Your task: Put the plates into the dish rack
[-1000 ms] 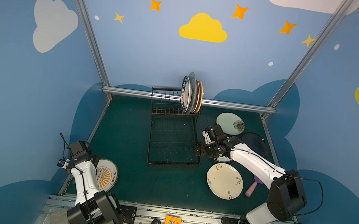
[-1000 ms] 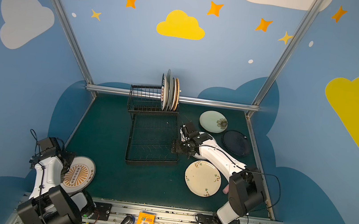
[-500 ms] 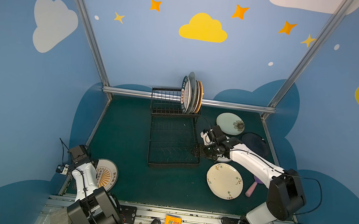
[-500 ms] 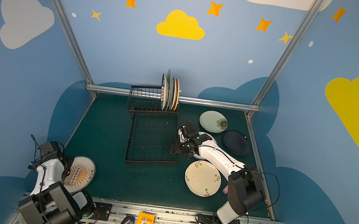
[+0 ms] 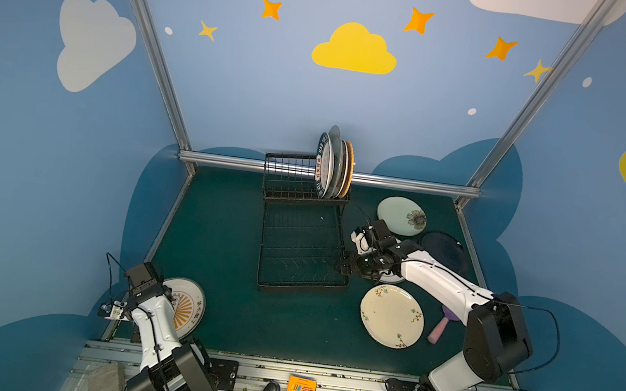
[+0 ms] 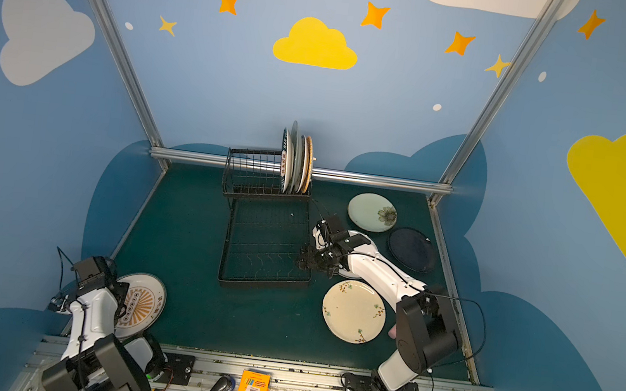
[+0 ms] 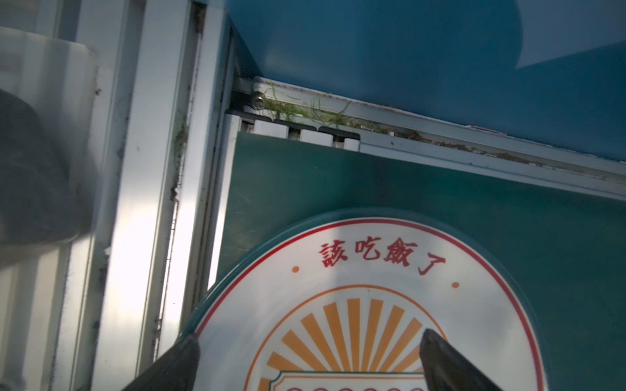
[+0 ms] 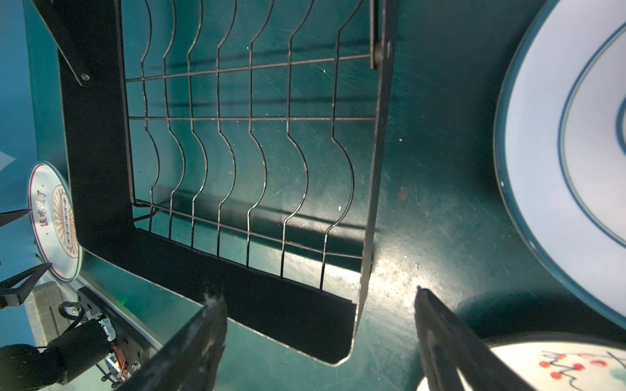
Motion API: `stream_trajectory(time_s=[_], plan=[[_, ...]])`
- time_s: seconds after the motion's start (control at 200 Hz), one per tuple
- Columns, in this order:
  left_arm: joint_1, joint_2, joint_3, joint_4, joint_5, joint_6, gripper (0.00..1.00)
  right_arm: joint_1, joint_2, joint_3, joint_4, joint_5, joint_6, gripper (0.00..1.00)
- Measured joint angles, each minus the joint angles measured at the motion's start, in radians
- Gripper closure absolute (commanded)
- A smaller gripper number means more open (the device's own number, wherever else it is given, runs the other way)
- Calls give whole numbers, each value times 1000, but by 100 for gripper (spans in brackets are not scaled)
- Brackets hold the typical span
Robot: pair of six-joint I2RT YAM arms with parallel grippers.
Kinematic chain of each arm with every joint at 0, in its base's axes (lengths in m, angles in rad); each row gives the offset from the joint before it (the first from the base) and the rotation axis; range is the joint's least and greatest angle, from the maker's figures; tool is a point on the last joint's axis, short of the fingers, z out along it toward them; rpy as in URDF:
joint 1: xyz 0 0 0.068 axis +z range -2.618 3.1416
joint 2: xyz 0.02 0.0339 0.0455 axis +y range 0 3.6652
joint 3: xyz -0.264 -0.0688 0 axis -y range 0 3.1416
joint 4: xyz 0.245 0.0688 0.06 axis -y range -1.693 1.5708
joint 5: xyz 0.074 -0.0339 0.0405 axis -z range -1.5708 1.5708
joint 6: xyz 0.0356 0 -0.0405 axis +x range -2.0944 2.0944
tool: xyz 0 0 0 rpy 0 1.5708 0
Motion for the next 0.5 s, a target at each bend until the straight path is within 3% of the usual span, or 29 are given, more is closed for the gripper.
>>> stream_trajectory(time_s=[0.501], plan=[[-1, 3, -2, 14, 29, 12, 0, -5, 39, -1, 6, -40, -1, 15]])
